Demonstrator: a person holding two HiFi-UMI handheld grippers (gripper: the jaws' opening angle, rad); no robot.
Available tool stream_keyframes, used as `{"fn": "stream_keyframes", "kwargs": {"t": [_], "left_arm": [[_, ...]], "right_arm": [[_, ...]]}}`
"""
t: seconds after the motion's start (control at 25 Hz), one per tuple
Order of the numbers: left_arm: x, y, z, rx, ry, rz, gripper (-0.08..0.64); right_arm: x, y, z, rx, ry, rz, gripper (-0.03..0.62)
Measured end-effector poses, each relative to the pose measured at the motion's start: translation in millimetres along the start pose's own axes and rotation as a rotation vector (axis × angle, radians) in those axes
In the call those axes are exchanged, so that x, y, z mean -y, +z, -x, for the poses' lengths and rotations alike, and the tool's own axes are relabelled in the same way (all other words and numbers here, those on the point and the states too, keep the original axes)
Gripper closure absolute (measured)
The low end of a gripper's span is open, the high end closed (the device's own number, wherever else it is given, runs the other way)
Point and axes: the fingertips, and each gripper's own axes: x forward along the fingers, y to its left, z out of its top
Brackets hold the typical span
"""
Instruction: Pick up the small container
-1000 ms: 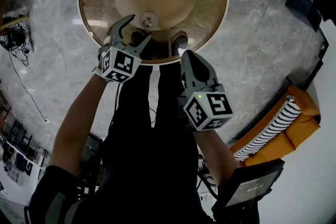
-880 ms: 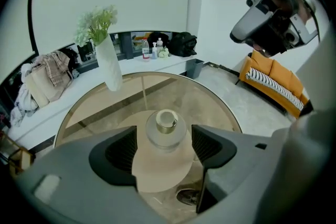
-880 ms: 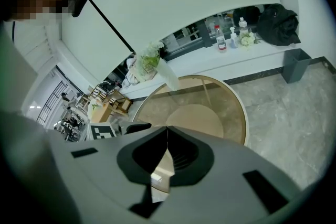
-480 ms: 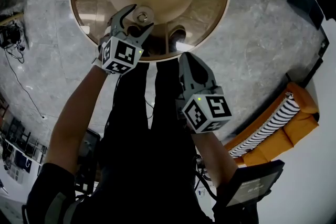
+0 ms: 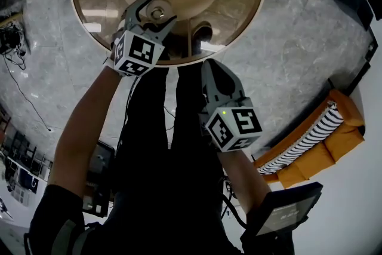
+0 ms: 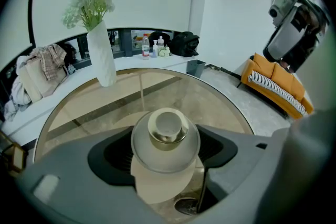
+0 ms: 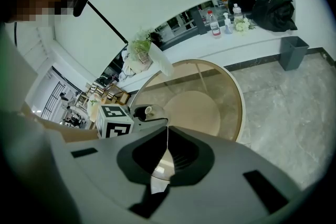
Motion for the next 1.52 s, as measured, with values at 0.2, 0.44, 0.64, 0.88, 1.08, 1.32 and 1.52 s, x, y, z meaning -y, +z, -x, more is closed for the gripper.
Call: {"fn": "stream_keyframes", "kwargs": {"t": [0.2, 0.44, 0.64, 0.88, 1.08, 1.32, 1.52], "left_arm": [[0.0, 2.2, -10.2, 0.003, 0.009, -0.018, 0.235], [0.6, 7.5, -16.7, 0.013, 0.015, -0.030, 0.235], [-0.4, 3.9, -18.3, 0.009, 0.018, -0.042, 0.235], [-0.2, -0.3, -20.5, -0.005, 0.032, -0.037, 0.228], [-3.0, 4.2, -18.9, -0.011, 0.071, -0.023, 0.228], [2.3, 6.5, -12.2, -0.007, 0.060, 0.035, 0.229], [0.7, 27.1, 17.1, 0.013, 0.081, 0.051, 0.229]], "right_arm": [[9.6, -6.2, -2.1, -0.004, -0.005, -0.027, 0.584], [16.6, -14.4, -0.4, -0.018, -0.001, -0.034, 0.584], [17.2, -19.0, -1.9, -0.011, 0.002, -0.041, 0.584], [19.0, -19.6, 3.0, -0.001, 0.003, -0.057, 0.584], [24.4, -13.0, 9.5, 0.016, -0.004, -0.067, 0.584], [24.4, -9.1, 16.1, 0.039, -0.007, -0.054, 0.585], [5.2, 5.0, 35.2, 0.081, 0.004, -0.039, 0.585]]}}
